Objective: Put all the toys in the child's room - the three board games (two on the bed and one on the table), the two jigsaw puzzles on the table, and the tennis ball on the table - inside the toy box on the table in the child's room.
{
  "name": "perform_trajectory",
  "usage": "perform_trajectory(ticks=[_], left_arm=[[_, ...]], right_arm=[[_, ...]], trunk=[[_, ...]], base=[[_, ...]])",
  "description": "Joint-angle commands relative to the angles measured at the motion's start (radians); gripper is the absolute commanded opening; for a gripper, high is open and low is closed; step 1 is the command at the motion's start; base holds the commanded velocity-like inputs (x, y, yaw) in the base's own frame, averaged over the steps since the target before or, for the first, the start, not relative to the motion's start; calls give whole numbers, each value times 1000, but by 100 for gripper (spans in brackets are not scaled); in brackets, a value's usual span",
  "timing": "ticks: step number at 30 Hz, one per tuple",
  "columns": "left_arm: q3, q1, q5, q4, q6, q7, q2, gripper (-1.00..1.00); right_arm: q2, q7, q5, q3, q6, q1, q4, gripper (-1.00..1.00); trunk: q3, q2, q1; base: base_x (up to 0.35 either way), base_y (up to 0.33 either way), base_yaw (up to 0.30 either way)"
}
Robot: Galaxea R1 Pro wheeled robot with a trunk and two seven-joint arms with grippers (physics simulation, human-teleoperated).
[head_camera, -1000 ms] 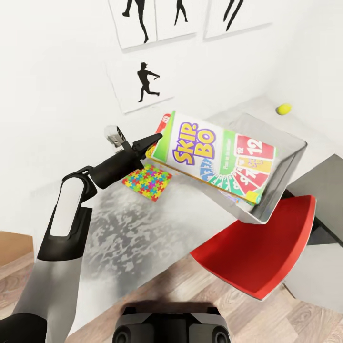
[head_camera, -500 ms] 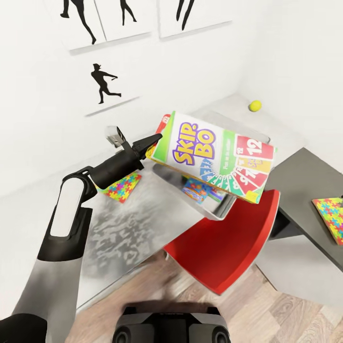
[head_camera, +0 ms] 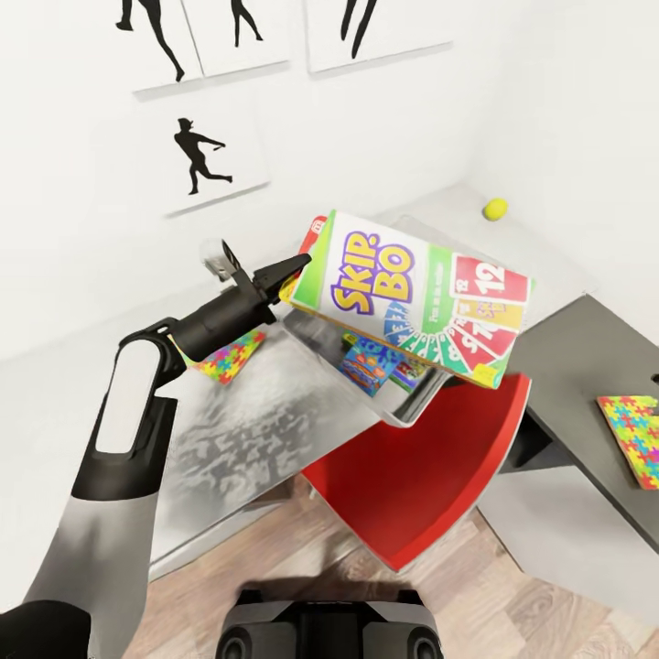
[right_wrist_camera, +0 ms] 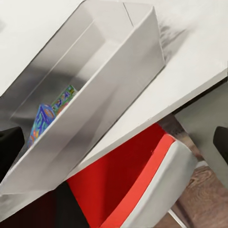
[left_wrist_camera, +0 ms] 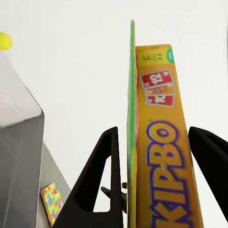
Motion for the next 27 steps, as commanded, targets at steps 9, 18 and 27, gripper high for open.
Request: perform_trajectory(ticks=[9, 18, 27], left_arm=[[25, -36, -4, 1, 6, 2, 4, -100], [52, -80, -4, 1, 4, 62, -22, -100], [44, -126, -3, 1, -16, 186, -78, -100]], right_arm=[[1, 3, -1, 2, 5, 0, 0, 100], [1, 2, 0, 1, 6, -1, 0, 100], [2, 0, 5, -1, 1, 0, 1, 100]], trunk=[[-1, -2, 1], [-1, -2, 1], [-1, -2, 1]], base=[[0, -20, 258], [0, -4, 272], [0, -1, 150]])
